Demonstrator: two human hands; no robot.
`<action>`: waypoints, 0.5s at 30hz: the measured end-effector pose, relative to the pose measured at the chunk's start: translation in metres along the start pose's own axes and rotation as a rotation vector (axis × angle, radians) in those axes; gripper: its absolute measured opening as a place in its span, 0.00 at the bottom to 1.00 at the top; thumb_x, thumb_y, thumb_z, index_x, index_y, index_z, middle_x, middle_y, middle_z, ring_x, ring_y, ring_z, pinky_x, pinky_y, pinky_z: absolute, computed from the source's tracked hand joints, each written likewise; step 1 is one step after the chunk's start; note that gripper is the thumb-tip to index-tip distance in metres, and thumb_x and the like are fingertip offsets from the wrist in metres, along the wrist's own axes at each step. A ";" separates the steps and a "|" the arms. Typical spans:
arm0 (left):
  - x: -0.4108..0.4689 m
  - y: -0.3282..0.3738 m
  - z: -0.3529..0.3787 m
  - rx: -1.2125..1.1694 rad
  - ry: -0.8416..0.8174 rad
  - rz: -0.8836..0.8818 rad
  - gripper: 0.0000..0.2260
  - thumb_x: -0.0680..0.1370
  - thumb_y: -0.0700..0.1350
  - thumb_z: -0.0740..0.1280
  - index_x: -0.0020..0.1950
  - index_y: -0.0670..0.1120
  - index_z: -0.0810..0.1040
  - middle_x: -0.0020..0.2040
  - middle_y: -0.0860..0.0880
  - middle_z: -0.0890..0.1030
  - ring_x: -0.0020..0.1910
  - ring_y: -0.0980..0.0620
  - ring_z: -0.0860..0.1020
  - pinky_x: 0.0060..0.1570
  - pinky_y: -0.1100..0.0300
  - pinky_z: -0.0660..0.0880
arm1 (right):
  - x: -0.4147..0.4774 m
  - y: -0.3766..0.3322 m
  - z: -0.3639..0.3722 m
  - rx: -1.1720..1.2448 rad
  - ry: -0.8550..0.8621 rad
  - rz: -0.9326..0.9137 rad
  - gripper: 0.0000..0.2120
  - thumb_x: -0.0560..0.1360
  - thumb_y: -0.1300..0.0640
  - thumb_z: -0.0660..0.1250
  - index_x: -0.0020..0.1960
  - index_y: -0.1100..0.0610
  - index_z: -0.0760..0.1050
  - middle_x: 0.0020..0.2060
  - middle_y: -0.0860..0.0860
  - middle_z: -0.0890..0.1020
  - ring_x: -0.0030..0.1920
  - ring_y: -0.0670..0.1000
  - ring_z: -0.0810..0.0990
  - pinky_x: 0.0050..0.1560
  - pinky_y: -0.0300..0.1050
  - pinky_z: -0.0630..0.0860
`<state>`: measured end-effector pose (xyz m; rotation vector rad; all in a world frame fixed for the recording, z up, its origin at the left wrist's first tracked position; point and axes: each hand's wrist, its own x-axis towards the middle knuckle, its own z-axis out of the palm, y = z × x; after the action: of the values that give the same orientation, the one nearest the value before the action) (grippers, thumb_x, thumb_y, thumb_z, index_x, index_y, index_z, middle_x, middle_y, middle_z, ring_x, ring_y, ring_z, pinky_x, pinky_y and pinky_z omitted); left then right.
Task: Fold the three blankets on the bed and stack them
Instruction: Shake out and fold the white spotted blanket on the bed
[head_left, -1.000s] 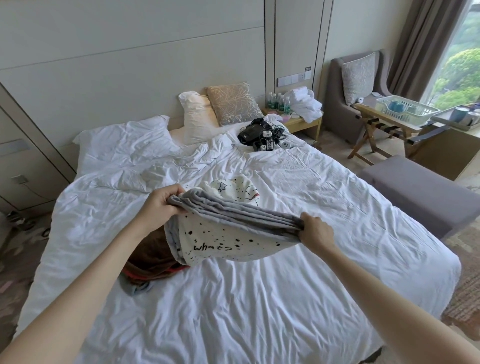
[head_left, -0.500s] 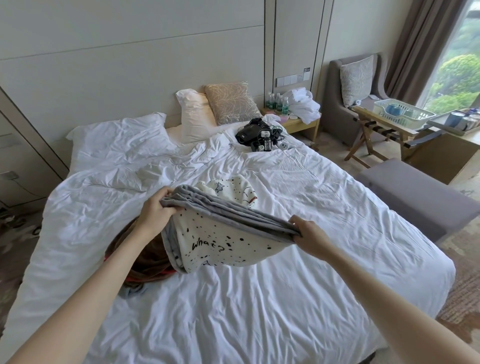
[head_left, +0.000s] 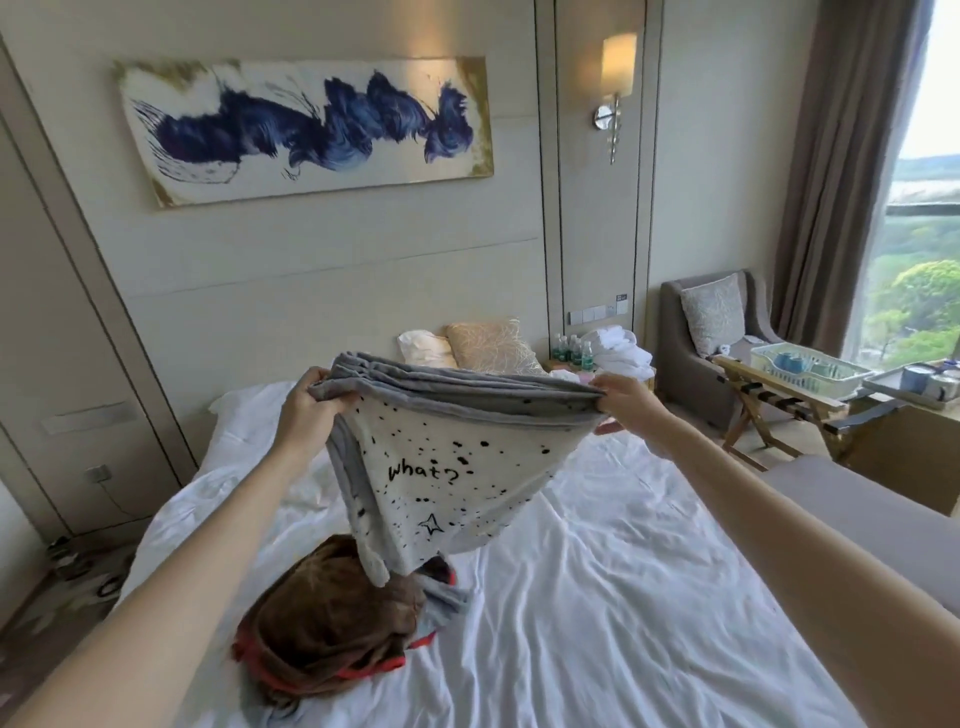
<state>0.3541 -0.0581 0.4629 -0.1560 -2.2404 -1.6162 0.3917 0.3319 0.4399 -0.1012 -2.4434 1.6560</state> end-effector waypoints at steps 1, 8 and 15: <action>-0.002 0.022 -0.007 -0.020 0.035 0.031 0.10 0.75 0.38 0.72 0.44 0.51 0.75 0.48 0.45 0.81 0.49 0.45 0.78 0.48 0.48 0.73 | -0.006 -0.023 -0.010 0.087 -0.017 -0.005 0.13 0.77 0.71 0.56 0.54 0.62 0.77 0.47 0.57 0.77 0.45 0.54 0.78 0.41 0.44 0.82; -0.037 0.180 -0.060 -0.197 0.176 0.259 0.05 0.77 0.40 0.70 0.50 0.48 0.77 0.48 0.50 0.81 0.52 0.50 0.79 0.53 0.56 0.75 | -0.068 -0.176 -0.079 0.429 0.016 -0.192 0.14 0.79 0.69 0.55 0.64 0.67 0.70 0.53 0.61 0.75 0.48 0.54 0.77 0.43 0.45 0.78; -0.093 0.294 -0.096 -0.202 0.238 0.430 0.06 0.80 0.46 0.67 0.46 0.57 0.77 0.47 0.56 0.82 0.54 0.50 0.79 0.55 0.57 0.76 | -0.137 -0.276 -0.134 0.587 0.037 -0.340 0.08 0.79 0.65 0.58 0.55 0.65 0.73 0.45 0.57 0.78 0.42 0.52 0.79 0.39 0.42 0.78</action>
<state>0.5507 -0.0374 0.7180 -0.4414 -1.7193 -1.5253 0.5651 0.3287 0.7276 0.3394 -1.7272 2.0809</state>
